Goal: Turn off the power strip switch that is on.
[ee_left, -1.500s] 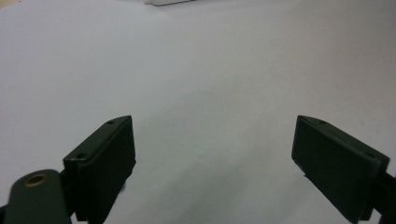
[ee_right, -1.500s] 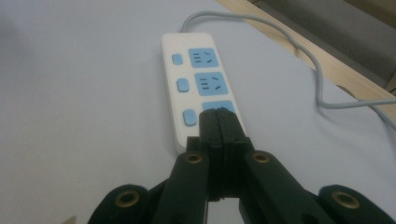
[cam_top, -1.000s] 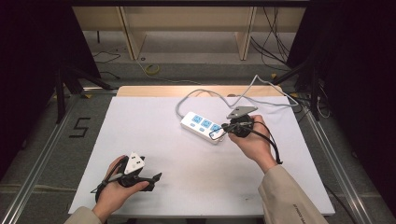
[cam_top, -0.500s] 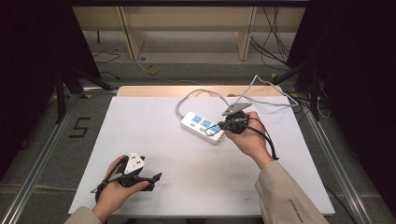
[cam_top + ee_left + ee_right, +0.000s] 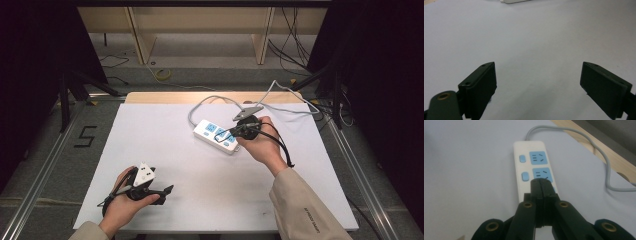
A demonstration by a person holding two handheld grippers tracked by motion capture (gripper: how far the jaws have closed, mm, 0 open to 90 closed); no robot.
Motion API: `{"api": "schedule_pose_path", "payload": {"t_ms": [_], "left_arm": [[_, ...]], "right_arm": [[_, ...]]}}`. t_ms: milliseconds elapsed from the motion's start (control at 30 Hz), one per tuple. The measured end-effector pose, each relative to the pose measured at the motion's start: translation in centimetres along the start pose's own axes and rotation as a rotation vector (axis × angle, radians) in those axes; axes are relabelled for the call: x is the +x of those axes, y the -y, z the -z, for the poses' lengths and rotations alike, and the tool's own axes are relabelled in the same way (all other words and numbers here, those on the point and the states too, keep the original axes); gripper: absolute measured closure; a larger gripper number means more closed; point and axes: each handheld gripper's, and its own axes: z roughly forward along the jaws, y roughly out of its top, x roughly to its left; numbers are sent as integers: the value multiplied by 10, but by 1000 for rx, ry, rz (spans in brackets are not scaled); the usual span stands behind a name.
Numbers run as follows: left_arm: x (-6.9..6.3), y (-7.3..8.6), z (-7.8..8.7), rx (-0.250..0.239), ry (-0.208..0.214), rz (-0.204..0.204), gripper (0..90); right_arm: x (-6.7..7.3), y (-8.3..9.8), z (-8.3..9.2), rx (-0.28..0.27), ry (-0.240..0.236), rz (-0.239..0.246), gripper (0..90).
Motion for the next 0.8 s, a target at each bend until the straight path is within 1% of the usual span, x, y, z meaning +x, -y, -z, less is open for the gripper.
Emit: {"api": "schedule_pose_path", "payload": {"t_ms": [367, 433, 800], "left_arm": [[0, 0, 0, 1, 0, -2, 134], [0, 0, 0, 1, 0, -2, 134], [0, -1, 0, 2, 0, -9, 134]], "right_arm": [[-2, -6, -7, 19, -7, 0, 900], [-1, -7, -8, 27, -8, -7, 900], [-1, -14, -16, 46, -14, 1, 900]]}}
